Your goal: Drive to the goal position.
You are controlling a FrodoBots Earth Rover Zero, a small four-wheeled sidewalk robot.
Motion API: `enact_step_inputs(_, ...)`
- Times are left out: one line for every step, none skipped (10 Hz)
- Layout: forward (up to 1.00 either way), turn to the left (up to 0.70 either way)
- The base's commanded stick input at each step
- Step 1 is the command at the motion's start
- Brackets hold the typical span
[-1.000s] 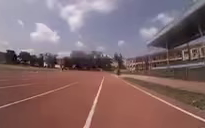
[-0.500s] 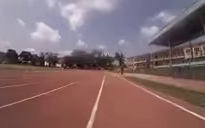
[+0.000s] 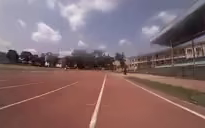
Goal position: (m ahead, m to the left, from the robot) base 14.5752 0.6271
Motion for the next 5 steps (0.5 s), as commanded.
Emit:
enact_step_inputs(0.70, 0.00)
enact_step_inputs(0.70, 0.00)
enact_step_inputs(0.70, 0.00)
enact_step_inputs(0.70, 0.00)
enact_step_inputs(0.70, 0.00)
